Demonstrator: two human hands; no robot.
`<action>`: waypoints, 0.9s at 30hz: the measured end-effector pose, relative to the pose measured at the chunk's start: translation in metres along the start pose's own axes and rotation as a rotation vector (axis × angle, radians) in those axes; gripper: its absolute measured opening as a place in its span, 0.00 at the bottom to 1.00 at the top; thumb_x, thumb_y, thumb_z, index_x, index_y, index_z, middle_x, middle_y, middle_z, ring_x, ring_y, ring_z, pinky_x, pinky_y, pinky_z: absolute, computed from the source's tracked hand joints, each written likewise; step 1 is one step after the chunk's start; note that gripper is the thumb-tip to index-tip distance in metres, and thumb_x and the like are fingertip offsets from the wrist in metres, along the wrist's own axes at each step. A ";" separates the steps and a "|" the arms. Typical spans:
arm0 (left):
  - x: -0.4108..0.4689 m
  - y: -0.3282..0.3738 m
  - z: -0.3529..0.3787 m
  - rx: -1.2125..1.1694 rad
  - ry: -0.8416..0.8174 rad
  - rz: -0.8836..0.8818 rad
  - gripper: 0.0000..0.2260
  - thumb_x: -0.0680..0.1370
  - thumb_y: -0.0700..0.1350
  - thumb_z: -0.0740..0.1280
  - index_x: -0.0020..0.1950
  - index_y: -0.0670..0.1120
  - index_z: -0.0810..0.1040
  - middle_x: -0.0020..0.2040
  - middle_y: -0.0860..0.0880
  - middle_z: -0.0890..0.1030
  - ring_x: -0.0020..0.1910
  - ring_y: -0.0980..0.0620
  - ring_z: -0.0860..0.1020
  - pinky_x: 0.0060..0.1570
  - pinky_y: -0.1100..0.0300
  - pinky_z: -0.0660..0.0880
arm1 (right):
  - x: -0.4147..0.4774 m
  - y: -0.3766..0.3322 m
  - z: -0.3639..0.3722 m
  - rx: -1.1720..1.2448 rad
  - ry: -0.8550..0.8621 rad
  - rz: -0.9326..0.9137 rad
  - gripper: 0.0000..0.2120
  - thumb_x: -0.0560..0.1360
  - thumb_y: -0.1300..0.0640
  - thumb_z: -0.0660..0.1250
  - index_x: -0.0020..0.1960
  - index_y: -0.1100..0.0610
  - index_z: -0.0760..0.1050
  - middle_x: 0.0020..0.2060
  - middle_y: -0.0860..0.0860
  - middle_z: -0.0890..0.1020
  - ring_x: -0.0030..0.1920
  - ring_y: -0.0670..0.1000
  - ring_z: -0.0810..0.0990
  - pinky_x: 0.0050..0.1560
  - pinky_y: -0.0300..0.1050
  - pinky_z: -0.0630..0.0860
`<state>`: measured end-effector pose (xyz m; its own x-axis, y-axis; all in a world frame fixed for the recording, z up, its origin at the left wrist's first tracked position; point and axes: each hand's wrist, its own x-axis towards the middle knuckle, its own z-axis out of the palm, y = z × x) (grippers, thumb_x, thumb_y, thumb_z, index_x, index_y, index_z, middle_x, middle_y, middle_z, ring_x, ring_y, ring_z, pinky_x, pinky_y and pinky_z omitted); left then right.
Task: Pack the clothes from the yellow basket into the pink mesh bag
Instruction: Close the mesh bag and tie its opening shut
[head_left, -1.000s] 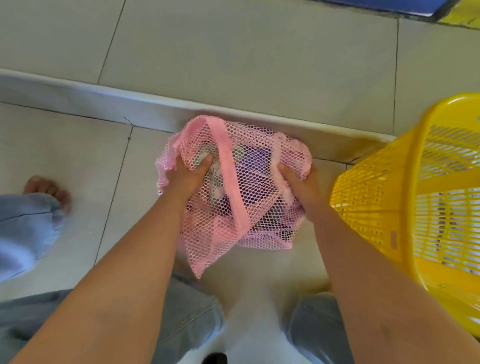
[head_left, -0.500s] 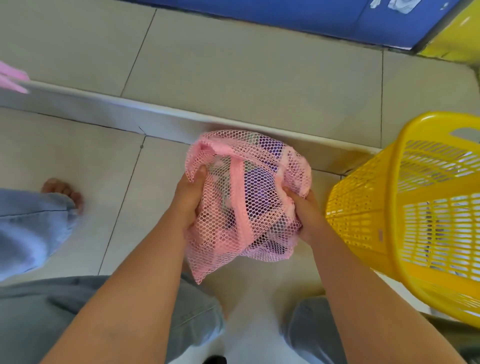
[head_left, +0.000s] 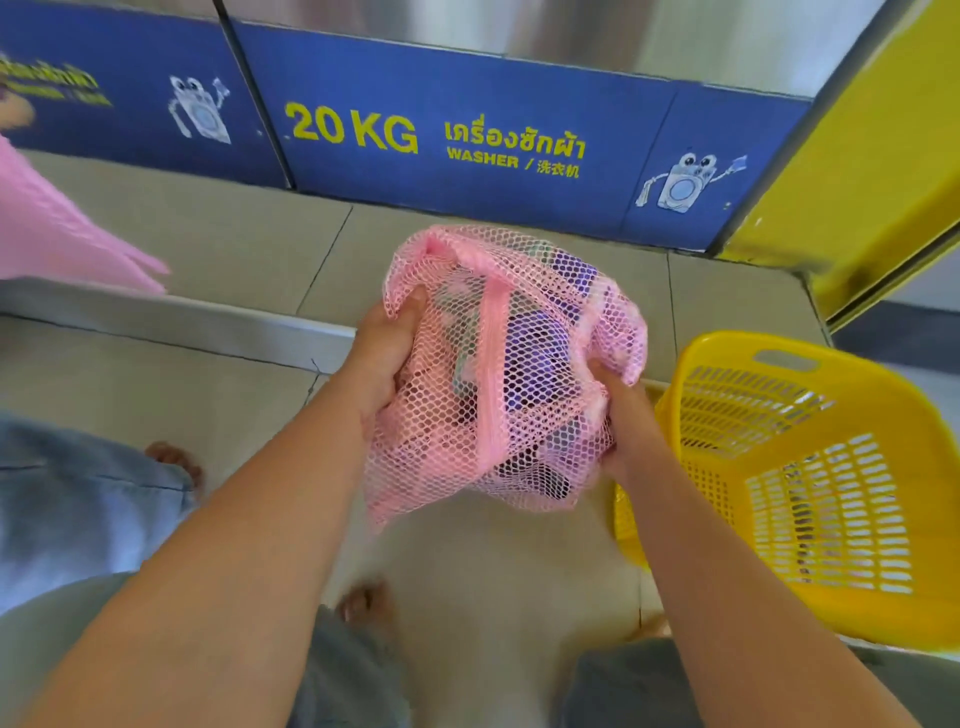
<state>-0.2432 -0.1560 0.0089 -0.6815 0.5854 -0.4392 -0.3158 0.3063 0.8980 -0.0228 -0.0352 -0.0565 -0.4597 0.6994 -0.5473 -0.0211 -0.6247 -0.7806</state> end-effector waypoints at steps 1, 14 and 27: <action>0.004 0.012 0.003 -0.016 0.014 0.012 0.10 0.82 0.56 0.63 0.60 0.53 0.75 0.45 0.53 0.82 0.42 0.53 0.81 0.34 0.62 0.75 | 0.005 -0.014 0.007 -0.001 0.026 -0.023 0.30 0.66 0.43 0.77 0.66 0.40 0.72 0.60 0.52 0.82 0.57 0.60 0.82 0.55 0.71 0.75; 0.179 0.102 0.070 -0.067 0.023 0.161 0.16 0.82 0.56 0.64 0.66 0.50 0.77 0.55 0.50 0.84 0.51 0.50 0.83 0.51 0.54 0.79 | 0.162 -0.149 0.044 0.010 0.158 -0.278 0.19 0.74 0.51 0.71 0.63 0.42 0.70 0.59 0.52 0.81 0.56 0.59 0.81 0.57 0.66 0.77; 0.229 0.063 0.091 0.538 0.374 0.191 0.28 0.76 0.52 0.67 0.72 0.46 0.64 0.71 0.40 0.69 0.67 0.36 0.71 0.65 0.43 0.70 | 0.190 -0.137 0.027 -1.006 0.670 -0.579 0.37 0.75 0.36 0.60 0.77 0.52 0.55 0.75 0.54 0.63 0.74 0.59 0.62 0.71 0.62 0.59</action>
<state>-0.3595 0.0656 -0.0375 -0.9055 0.3972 -0.1494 0.1390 0.6102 0.7799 -0.1312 0.1734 -0.0454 -0.0798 0.9896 0.1201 0.7278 0.1401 -0.6714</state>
